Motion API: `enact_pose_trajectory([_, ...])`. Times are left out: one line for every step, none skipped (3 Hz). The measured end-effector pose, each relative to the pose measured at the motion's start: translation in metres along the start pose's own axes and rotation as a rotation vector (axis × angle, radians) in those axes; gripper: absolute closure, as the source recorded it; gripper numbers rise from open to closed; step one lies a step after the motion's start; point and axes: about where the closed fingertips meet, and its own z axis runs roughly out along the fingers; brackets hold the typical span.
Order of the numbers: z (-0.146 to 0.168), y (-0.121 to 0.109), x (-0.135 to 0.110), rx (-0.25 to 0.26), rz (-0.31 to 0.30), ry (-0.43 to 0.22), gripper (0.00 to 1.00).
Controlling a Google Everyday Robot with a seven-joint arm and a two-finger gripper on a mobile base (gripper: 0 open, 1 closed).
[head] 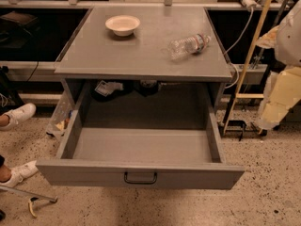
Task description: Place water bottle into top drawer
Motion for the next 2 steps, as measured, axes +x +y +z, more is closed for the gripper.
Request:
enact_pose_trajectory([-0.001,-0.008,-0.004,0.011,-0.002,-0.009,0.0])
enact_pose_trajectory([0.011,-0.043,-0.017,0.003,0.005,-0.018,0.0])
